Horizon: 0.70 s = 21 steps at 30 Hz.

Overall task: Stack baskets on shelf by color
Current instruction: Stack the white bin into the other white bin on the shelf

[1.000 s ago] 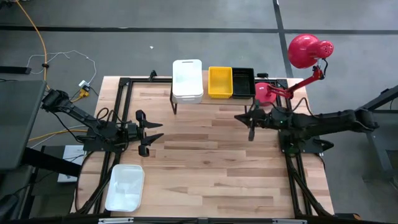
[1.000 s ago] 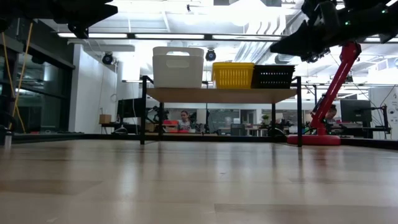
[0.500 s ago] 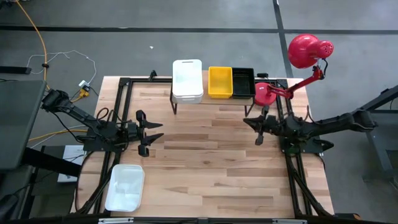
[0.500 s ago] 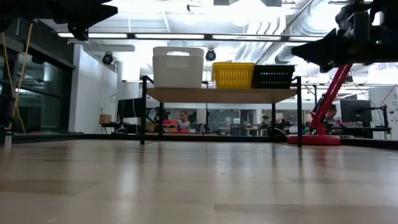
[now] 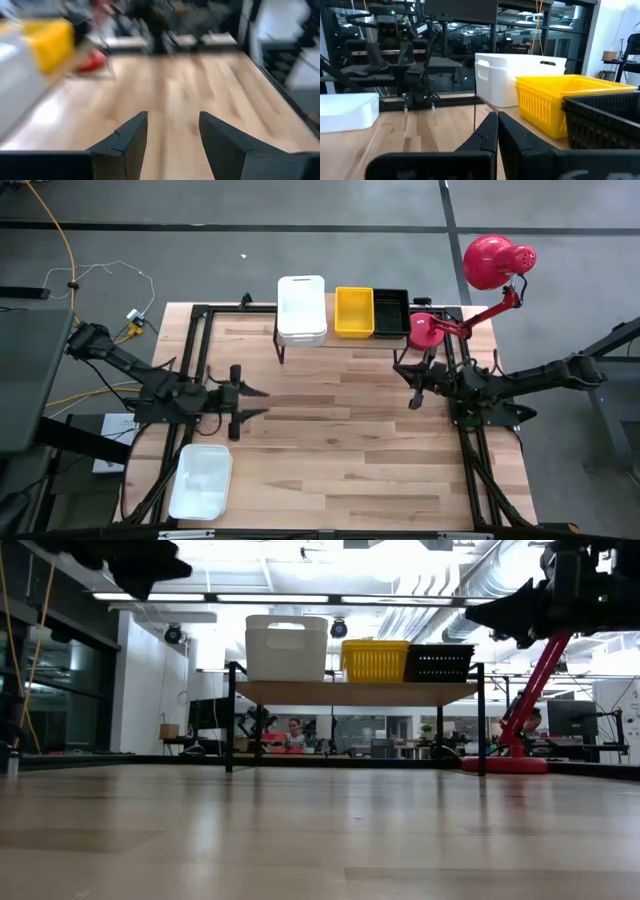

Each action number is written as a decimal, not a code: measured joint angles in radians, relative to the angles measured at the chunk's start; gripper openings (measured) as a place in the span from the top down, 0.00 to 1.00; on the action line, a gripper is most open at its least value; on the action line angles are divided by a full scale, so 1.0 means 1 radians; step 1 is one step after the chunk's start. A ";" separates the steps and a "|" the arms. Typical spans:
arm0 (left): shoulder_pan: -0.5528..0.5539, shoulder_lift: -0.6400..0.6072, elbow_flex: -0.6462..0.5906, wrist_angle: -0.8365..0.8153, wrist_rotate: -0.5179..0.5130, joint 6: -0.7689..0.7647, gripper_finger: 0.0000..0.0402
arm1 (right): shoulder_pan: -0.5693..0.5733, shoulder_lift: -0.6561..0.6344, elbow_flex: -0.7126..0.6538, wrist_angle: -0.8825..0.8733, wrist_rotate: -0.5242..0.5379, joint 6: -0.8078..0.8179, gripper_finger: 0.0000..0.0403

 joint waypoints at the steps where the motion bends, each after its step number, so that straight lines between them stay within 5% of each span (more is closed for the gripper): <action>1: -0.001 0.019 0.046 -0.078 0.044 -0.026 0.59 | 0.000 0.000 0.008 -0.002 0.001 0.000 1.00; 11: -0.086 0.242 0.399 -0.840 0.280 -0.429 0.59 | 0.019 0.112 0.111 -0.017 -0.049 0.004 1.00; 21: -0.253 0.370 0.414 -1.078 0.440 -0.733 0.59 | 0.023 0.279 0.174 -0.017 -0.042 0.002 1.00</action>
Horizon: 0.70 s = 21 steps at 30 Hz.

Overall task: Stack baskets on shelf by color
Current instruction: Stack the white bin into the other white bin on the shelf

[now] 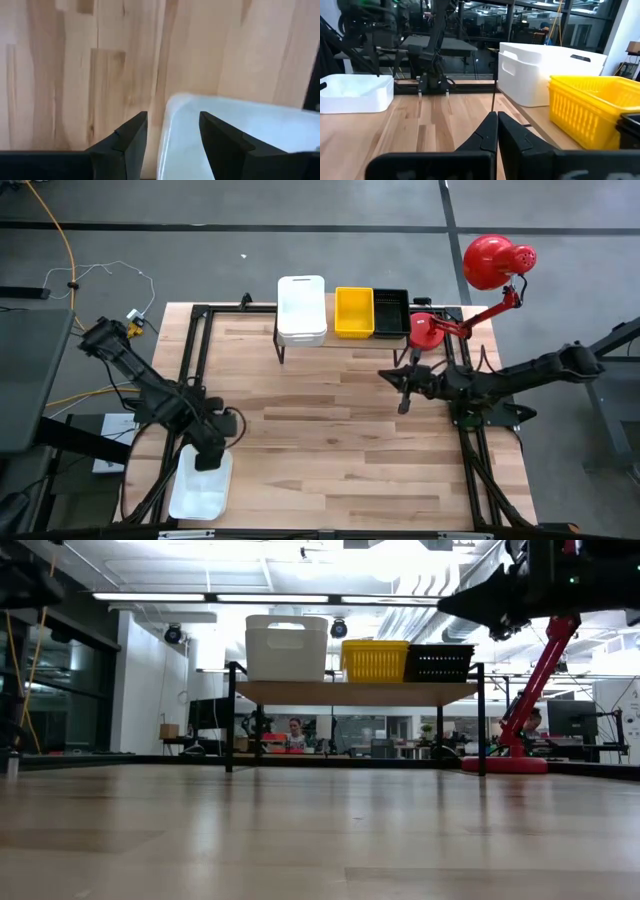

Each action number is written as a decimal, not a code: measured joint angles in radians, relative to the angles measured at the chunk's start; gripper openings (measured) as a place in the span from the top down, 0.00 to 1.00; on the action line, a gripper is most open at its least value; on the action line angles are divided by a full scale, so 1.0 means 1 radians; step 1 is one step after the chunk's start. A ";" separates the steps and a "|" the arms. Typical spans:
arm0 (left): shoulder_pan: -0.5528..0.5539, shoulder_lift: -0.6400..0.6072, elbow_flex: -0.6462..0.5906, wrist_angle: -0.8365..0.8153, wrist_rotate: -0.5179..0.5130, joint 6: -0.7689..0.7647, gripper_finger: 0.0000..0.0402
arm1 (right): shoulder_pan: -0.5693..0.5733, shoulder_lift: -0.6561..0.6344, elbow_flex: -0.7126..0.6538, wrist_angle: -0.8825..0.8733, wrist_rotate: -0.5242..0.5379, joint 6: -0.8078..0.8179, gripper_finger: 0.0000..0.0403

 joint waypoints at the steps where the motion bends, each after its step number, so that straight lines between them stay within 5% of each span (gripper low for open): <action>1: -0.019 0.006 0.000 -0.008 -0.001 -0.013 0.59 | 0.000 0.011 0.009 0.000 0.000 -0.001 1.00; 10: -0.137 0.068 0.000 -0.009 -0.043 -0.096 0.59 | -0.001 0.069 0.036 -0.003 0.000 -0.022 1.00; 21: -0.153 0.182 0.000 -0.014 -0.105 -0.035 0.59 | -0.001 0.069 0.036 -0.016 0.000 -0.020 1.00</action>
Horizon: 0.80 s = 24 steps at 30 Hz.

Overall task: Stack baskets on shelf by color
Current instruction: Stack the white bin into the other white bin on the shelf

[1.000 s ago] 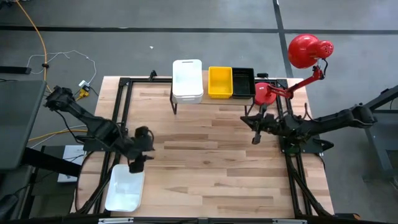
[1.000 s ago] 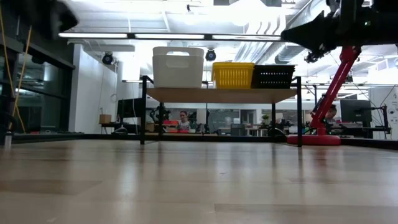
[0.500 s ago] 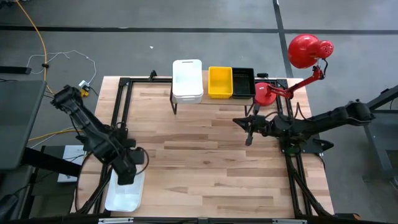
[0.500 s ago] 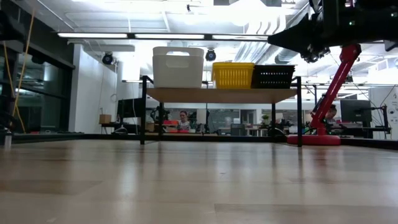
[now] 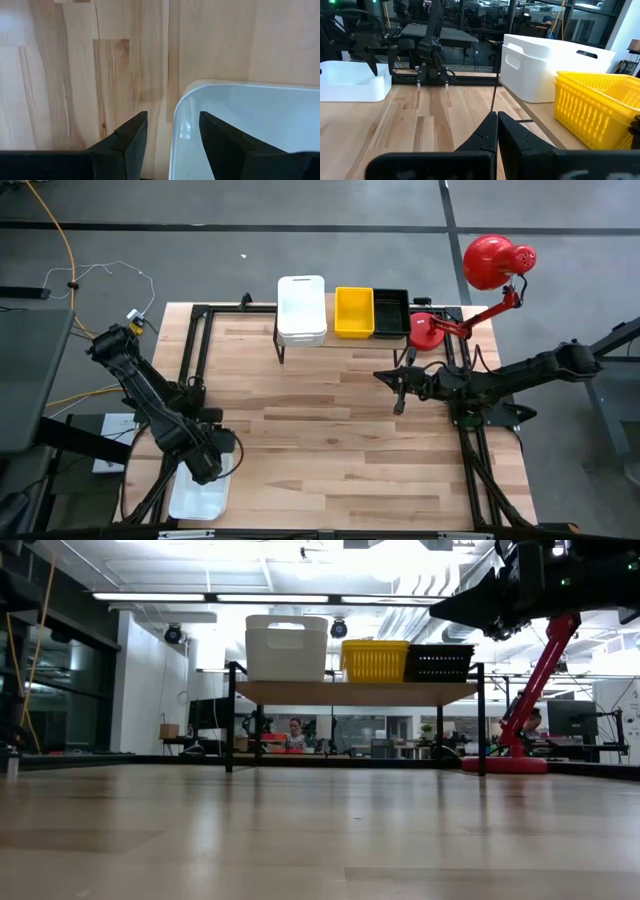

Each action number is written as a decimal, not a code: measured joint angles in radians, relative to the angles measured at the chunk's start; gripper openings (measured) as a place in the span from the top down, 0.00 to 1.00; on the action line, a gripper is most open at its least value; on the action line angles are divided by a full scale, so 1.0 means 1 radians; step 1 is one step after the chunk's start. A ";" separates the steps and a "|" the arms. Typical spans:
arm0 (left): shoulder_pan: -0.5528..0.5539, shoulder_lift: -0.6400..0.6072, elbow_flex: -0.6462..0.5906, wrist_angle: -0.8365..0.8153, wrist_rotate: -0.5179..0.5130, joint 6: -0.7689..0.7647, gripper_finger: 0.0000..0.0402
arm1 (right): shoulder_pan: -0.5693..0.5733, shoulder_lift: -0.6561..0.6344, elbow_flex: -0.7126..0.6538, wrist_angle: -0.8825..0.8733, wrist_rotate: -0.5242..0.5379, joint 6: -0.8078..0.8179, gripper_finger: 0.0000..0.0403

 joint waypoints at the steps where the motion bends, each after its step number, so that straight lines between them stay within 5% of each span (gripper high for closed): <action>1: 0.000 0.007 0.000 0.000 0.001 0.000 0.59 | 0.000 0.000 0.000 -0.001 0.000 0.000 1.00; 24: 0.092 0.093 -0.001 -0.060 0.061 0.172 0.59 | -0.001 0.000 -0.002 -0.023 0.000 0.019 1.00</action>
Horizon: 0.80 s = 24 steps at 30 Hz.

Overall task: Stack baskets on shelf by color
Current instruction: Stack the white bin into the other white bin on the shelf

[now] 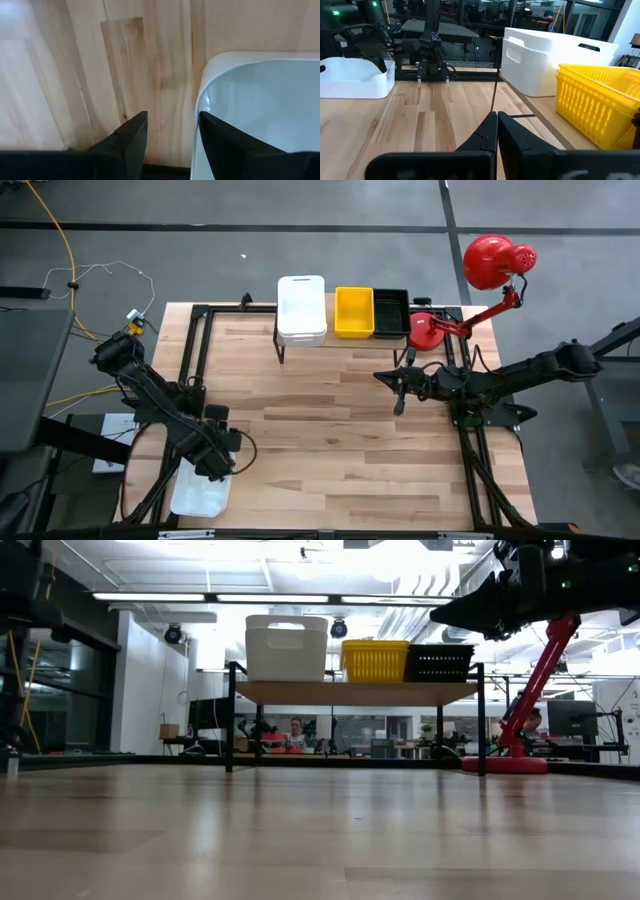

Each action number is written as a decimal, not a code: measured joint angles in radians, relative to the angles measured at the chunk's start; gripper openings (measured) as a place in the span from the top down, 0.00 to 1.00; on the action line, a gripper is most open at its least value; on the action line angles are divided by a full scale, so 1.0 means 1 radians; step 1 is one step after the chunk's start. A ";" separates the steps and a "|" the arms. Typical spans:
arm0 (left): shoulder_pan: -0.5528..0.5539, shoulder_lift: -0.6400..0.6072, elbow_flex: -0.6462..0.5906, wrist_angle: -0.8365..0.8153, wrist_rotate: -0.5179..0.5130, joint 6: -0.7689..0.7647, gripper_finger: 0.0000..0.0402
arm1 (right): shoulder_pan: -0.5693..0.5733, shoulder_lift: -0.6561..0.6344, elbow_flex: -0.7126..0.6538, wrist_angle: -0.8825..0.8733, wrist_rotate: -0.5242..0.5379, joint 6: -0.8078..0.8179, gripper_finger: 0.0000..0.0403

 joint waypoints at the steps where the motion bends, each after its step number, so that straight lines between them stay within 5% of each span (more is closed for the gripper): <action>1: 0.007 0.000 -0.004 0.009 0.010 0.019 0.59 | 0.000 0.000 0.000 0.000 0.000 0.000 1.00; 6: 0.043 0.000 -0.033 0.054 0.052 0.099 0.70 | 0.000 0.000 0.000 -0.001 -0.001 0.000 1.00; 11: 0.099 -0.004 -0.009 0.045 0.060 0.157 0.95 | 0.000 0.000 0.000 -0.001 -0.005 -0.002 1.00; 15: 0.136 -0.022 0.086 -0.016 0.050 0.199 0.97 | 0.000 0.000 0.000 -0.001 -0.006 -0.006 1.00; 24: 0.196 -0.043 0.570 -0.258 -0.304 0.350 1.00 | 0.000 0.000 0.000 0.000 -0.013 -0.020 1.00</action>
